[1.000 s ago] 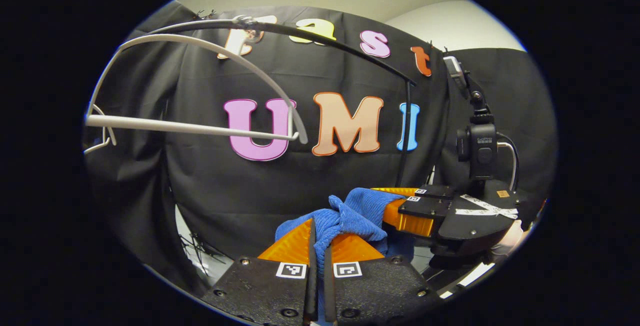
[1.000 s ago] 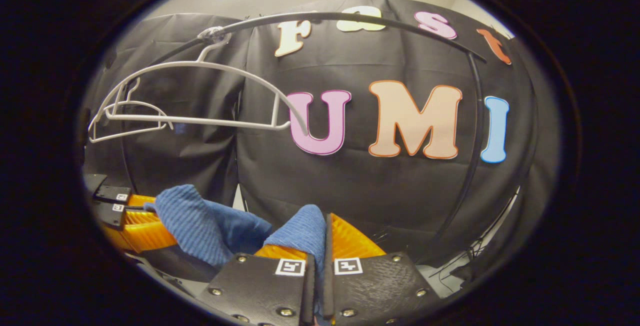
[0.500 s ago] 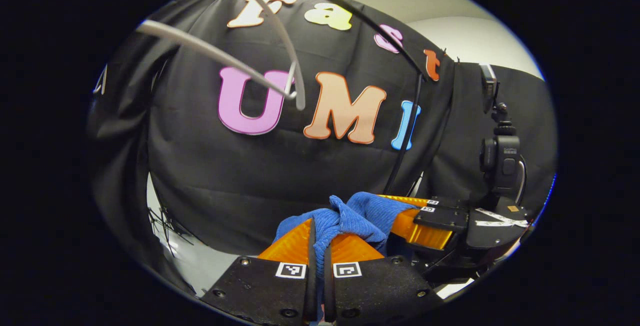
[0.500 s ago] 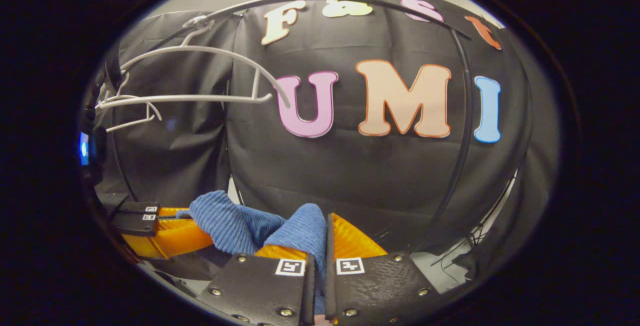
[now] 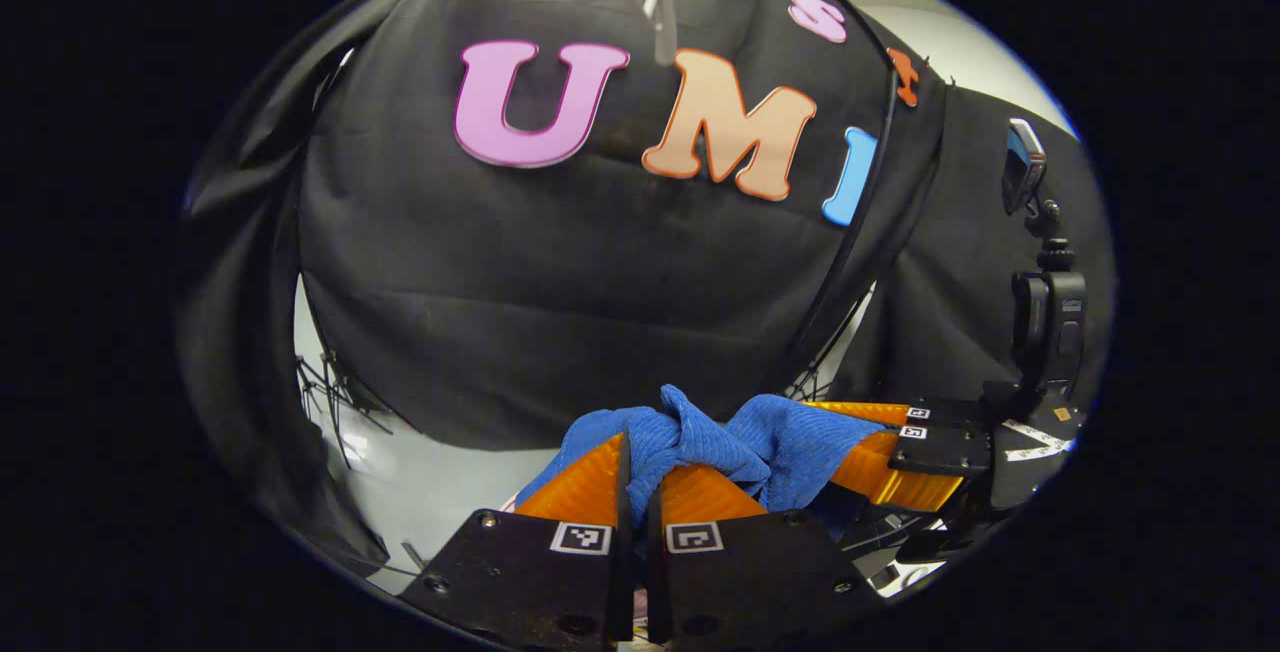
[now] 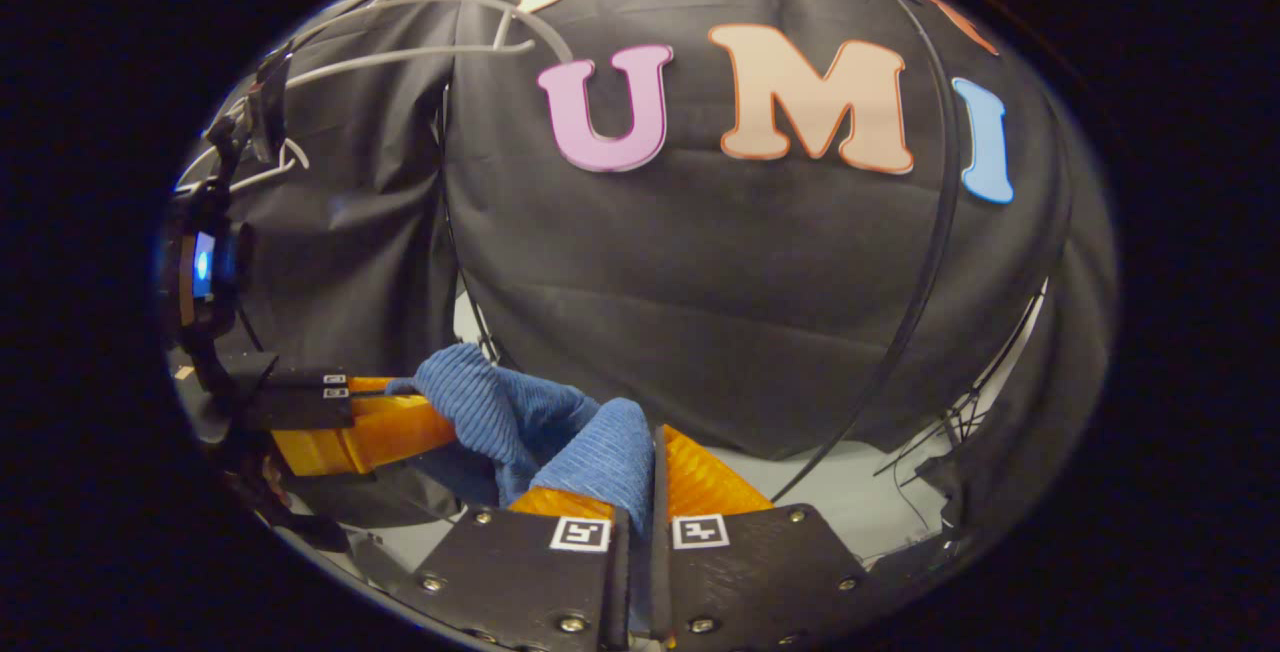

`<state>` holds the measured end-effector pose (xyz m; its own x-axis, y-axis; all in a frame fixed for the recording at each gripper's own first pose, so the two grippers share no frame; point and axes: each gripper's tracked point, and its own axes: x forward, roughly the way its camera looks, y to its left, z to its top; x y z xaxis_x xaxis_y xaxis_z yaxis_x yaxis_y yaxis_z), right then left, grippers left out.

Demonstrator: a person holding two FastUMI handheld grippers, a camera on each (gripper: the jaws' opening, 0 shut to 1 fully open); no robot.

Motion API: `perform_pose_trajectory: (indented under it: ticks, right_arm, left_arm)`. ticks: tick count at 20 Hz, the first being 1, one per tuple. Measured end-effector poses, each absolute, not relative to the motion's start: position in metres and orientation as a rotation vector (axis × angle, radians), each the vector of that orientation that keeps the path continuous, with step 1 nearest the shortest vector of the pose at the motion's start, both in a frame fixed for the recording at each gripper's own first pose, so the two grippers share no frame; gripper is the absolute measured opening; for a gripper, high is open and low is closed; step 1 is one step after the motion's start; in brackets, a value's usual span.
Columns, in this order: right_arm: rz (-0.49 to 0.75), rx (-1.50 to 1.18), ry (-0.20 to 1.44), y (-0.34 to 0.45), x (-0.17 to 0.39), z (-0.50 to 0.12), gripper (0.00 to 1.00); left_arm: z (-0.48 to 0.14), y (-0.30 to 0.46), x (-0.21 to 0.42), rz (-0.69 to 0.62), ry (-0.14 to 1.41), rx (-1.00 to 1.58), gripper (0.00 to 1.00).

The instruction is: Grasp the clothes on the hanger with both hands and then place them into the laundry hamper below.

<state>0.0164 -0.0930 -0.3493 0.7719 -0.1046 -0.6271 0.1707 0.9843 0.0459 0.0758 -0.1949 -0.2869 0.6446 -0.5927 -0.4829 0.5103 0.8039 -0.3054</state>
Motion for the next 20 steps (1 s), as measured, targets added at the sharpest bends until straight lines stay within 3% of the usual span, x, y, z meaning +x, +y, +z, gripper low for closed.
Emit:
perform_pose_trajectory:
  ticks: [10,15,16,18,19,20]
  right_arm:
    - [-0.159,0.164,0.965,-0.077,-0.032,-0.444,0.09]
    - [-0.15,0.188,1.018,-0.069,-0.045,-0.454,0.15]
    - [-0.153,0.179,1.019,-0.07,-0.046,-0.451,0.17]
    - [-0.151,0.179,1.017,-0.072,-0.045,-0.45,0.17]
    - [-0.153,0.181,1.016,-0.07,-0.047,-0.449,0.17]
    - [-0.153,0.184,1.012,-0.07,-0.046,-0.448,0.17]
  left_arm:
    - [-0.378,-0.176,0.039,-0.586,0.888,-0.047,0.07]
    - [-0.411,-0.16,0.016,-0.558,1.01,-0.049,0.12]
    - [-0.413,-0.161,0.013,-0.555,1.022,-0.053,0.08]
    - [-0.418,-0.155,0.003,-0.555,1.049,-0.059,0.21]
    - [-0.416,-0.156,0.004,-0.557,1.044,-0.063,0.17]
    - [-0.416,-0.156,0.005,-0.558,1.041,-0.063,0.24]
